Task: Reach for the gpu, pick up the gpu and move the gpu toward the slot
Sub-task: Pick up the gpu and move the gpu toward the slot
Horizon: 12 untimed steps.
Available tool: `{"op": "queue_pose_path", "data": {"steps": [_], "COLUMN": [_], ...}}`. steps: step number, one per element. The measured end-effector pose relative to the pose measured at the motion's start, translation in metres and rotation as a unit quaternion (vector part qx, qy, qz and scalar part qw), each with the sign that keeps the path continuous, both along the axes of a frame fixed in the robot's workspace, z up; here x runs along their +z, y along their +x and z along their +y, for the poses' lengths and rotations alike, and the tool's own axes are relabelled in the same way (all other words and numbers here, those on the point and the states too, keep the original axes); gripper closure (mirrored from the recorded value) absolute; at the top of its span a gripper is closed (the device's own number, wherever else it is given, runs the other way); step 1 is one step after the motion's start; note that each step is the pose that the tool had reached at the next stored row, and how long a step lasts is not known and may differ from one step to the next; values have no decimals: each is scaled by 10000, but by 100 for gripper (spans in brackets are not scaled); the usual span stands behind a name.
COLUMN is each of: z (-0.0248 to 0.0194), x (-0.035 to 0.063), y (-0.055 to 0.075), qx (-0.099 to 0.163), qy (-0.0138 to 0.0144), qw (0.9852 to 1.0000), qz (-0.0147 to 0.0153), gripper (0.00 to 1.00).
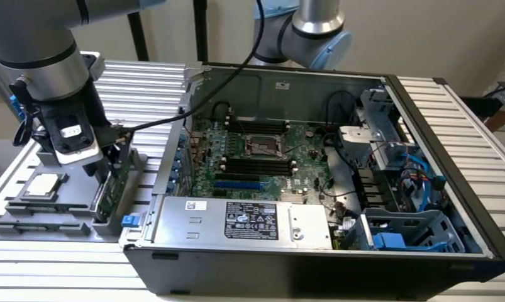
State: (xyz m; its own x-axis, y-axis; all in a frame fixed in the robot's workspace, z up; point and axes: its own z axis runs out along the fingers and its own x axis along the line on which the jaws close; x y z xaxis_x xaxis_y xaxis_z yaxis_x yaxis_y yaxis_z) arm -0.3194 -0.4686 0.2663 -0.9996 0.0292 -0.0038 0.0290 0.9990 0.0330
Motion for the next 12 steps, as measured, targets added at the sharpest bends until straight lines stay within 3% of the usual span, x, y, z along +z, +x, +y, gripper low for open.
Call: {"op": "queue_pose_path", "data": {"steps": [12], "z": [36], "x": [-83], "y": [-29], "qx": [-113], "qy": [0], "qw": [9999], "qz": [-5], "gripper": [52]}}
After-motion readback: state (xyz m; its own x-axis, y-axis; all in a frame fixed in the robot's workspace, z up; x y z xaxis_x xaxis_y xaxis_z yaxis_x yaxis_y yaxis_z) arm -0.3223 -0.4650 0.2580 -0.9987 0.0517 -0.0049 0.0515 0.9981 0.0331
